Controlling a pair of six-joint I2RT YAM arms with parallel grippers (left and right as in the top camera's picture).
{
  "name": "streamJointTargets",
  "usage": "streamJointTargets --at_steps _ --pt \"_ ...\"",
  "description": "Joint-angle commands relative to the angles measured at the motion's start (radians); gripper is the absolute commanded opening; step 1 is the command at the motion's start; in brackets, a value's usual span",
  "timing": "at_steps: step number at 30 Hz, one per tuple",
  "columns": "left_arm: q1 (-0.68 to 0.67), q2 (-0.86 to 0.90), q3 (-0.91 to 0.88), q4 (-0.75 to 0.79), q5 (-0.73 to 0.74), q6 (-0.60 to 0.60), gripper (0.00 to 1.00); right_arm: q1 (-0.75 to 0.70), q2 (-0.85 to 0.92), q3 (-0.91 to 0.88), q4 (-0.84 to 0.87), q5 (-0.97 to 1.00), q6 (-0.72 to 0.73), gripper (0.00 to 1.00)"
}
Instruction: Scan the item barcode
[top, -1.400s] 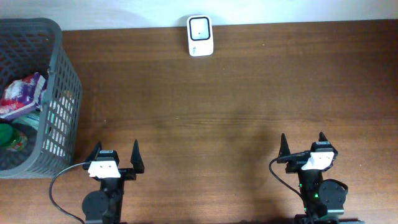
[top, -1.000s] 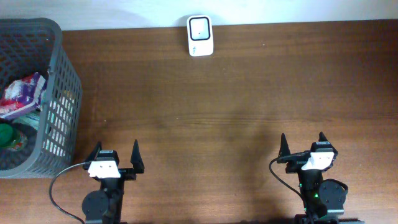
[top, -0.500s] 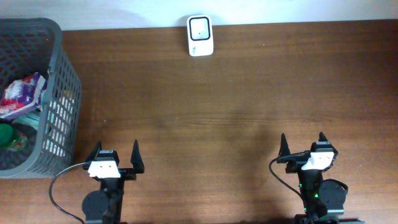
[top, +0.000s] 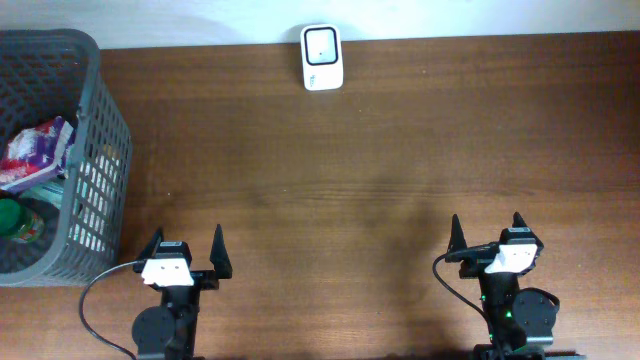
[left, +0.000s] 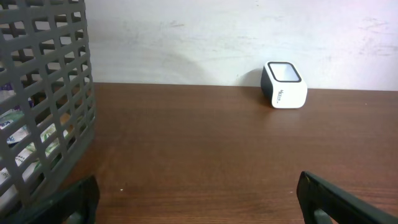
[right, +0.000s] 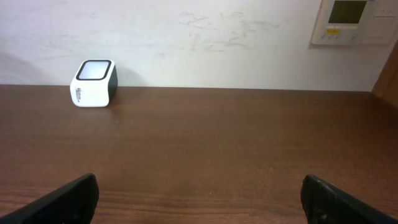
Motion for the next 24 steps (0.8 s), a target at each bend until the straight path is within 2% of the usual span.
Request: streamJointTargets --at_steps 1,22,24 --pt "0.005 -0.011 -0.005 -0.004 -0.011 -0.006 0.99 -0.006 -0.008 -0.009 -0.001 0.002 -0.003 0.99" --pt "0.006 -0.011 -0.005 0.0 -0.036 -0.006 0.99 -0.006 -0.008 -0.009 -0.001 0.002 -0.003 0.99" --pt "0.006 -0.011 -0.005 0.005 0.01 -0.007 0.99 -0.006 -0.008 -0.009 -0.001 0.002 -0.003 0.99"
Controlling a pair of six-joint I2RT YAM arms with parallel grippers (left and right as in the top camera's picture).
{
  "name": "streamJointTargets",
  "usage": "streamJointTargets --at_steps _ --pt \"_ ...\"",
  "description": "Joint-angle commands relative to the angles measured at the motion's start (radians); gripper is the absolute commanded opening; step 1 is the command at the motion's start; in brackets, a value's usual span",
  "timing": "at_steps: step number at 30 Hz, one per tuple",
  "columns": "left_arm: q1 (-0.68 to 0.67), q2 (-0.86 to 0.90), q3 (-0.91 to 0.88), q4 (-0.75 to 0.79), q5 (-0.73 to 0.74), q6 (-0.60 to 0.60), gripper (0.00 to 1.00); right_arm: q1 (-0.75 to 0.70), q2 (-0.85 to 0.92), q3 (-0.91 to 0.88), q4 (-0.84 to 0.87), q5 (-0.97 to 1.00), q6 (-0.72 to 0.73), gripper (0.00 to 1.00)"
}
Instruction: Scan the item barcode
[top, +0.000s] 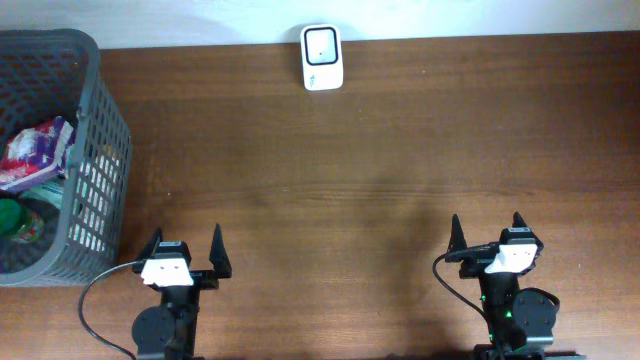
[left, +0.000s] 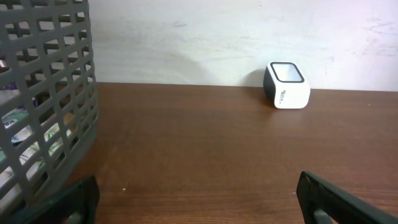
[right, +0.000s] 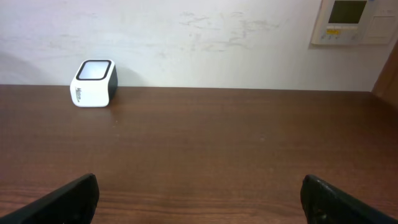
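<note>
A white barcode scanner (top: 321, 57) with a dark side stands at the table's far edge against the wall; it also shows as the scanner (left: 286, 85) in the left wrist view and the scanner (right: 94, 83) in the right wrist view. Packaged items (top: 35, 150) lie inside the grey basket (top: 95, 150) at the left. My left gripper (top: 184, 248) is open near the front edge, right of the basket, holding nothing. My right gripper (top: 486, 228) is open at the front right, also holding nothing.
The grey mesh basket wall (left: 43, 106) rises close on the left of the left gripper. A green item (top: 12, 220) lies low in the basket. A wall panel (right: 351, 22) hangs at the far right behind the brown table (top: 400, 150).
The left wrist view has shifted very slightly, with the basket a little further left in frame. Nothing else has changed; both grippers stay open and apart.
</note>
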Motion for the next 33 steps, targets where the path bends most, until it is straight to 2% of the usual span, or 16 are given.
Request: streamJointTargets --at_steps 1,4,5,8,9,11,14,16,19,20,22,26,28,30,31,33 --pt "0.006 -0.011 -0.005 0.031 0.054 -0.007 0.99 -0.006 -0.008 -0.009 -0.001 0.002 -0.003 0.99" --pt "0.006 -0.011 -0.005 0.213 0.22 -0.007 0.99 -0.006 -0.008 -0.009 -0.001 0.002 -0.003 0.99" --pt "0.006 -0.011 -0.005 0.319 0.266 -0.007 0.99 -0.006 -0.008 -0.009 -0.001 0.002 -0.003 0.99" --pt "0.006 -0.011 -0.005 0.644 0.323 -0.007 0.99 -0.006 -0.008 -0.009 -0.001 0.002 -0.003 0.99" --pt "0.006 -0.011 -0.005 0.706 0.333 -0.007 0.99 -0.006 -0.008 -0.009 -0.001 0.002 -0.003 0.99" --pt "0.006 -0.011 0.0 0.799 0.363 -0.027 0.99 -0.006 -0.008 -0.009 -0.001 0.002 -0.003 0.98" --pt "0.006 -0.009 0.042 0.799 0.366 -0.071 0.99 -0.006 -0.008 -0.009 -0.001 0.002 -0.003 0.99" --pt "0.006 0.005 0.121 0.74 0.365 -0.071 0.99 -0.006 -0.008 -0.009 -0.001 0.002 -0.003 0.99" --pt "0.006 0.084 0.36 0.408 0.366 -0.069 0.99 -0.006 -0.008 -0.009 -0.001 0.002 -0.003 0.99" --pt "0.006 0.132 0.449 0.336 0.418 -0.07 0.99 -0.006 -0.008 -0.009 -0.001 0.002 -0.003 0.99" --pt "0.006 0.18 0.513 0.379 0.564 -0.07 0.99 -0.006 -0.008 -0.009 -0.001 0.002 -0.003 0.99" --pt "0.006 0.186 0.516 0.489 0.563 -0.07 0.99 -0.006 -0.008 -0.009 -0.001 0.002 -0.003 0.99" --pt "0.006 0.211 0.55 0.472 0.521 -0.071 0.99 -0.006 -0.008 -0.009 -0.001 0.002 -0.003 0.98" --pt "0.006 0.296 0.694 0.214 0.451 -0.093 0.99 -0.006 -0.008 -0.009 -0.001 0.002 -0.003 0.99" --pt "0.006 0.455 0.896 -0.132 0.48 -0.091 0.99 -0.006 -0.008 -0.009 -0.001 0.002 -0.003 0.99" --pt "0.006 0.599 1.02 -0.317 0.71 -0.092 0.99 -0.006 -0.008 -0.009 -0.001 0.002 -0.003 0.99"
